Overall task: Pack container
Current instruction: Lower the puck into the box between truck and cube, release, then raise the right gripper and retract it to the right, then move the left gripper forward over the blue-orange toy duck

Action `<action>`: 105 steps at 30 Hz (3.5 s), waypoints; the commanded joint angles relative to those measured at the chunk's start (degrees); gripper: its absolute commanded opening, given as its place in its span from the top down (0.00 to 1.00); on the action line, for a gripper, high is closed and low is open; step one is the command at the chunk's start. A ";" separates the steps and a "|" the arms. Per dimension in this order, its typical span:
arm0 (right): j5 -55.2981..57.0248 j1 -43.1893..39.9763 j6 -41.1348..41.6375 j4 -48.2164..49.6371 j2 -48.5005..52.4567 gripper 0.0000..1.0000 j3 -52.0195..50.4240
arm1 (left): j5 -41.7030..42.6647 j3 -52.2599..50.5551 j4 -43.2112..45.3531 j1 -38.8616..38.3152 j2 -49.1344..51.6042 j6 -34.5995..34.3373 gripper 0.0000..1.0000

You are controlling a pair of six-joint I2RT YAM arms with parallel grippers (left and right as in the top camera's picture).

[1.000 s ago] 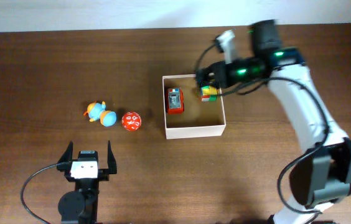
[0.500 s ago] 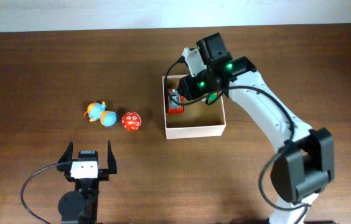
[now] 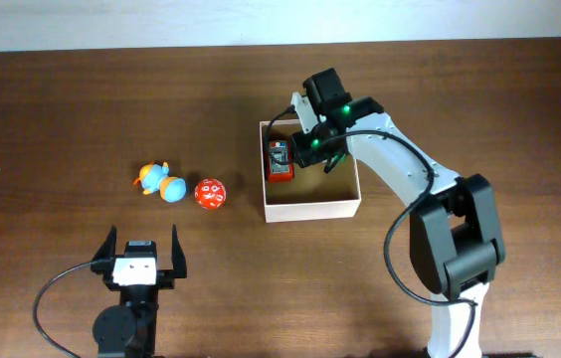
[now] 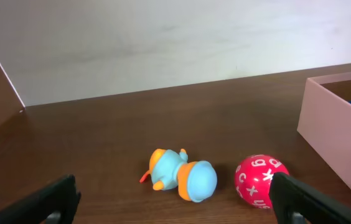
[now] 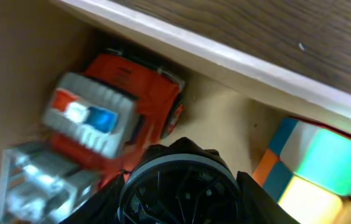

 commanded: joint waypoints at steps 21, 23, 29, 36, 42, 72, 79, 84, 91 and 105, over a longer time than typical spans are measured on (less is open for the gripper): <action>5.16 0.26 0.11 3.43 1.22 0.40 0.90 | 0.63 -0.24 -0.04 -0.22 -0.33 0.74 0.01; 5.16 0.26 0.13 3.45 1.22 0.37 0.90 | 0.63 -0.26 -0.04 -0.22 -0.33 0.74 0.01; 5.11 0.26 0.13 3.39 1.22 0.37 0.90 | 0.63 -0.26 -0.04 -0.22 -0.33 0.74 0.01; 0.28 0.33 0.17 -2.58 -1.01 0.37 4.44 | 0.63 -0.26 -0.04 -0.22 -0.33 0.74 0.01; 0.24 0.85 0.24 -14.60 -6.75 0.33 14.71 | 0.63 -0.26 -0.04 -0.22 -0.33 0.74 0.01; 23.34 -37.03 42.82 -39.15 -16.35 0.01 23.19 | 0.63 -0.24 -0.04 -0.22 -0.33 0.74 0.01; 18.18 -42.42 43.21 -39.82 -16.35 0.01 23.19 | 0.66 -0.24 1.38 -0.22 -0.33 0.74 0.01; 18.18 -43.32 43.21 -39.74 -16.35 0.01 23.19 | 0.63 -0.24 -0.02 -0.22 -0.33 0.74 0.01; 18.16 -43.28 43.21 -39.74 -16.33 0.01 23.19 | 14.82 0.02 5.11 -0.22 -0.33 0.31 0.01; 18.16 -43.28 43.21 -39.74 -16.33 0.01 23.19 | 10.69 46.99 -25.68 -0.17 39.28 -1.62 0.01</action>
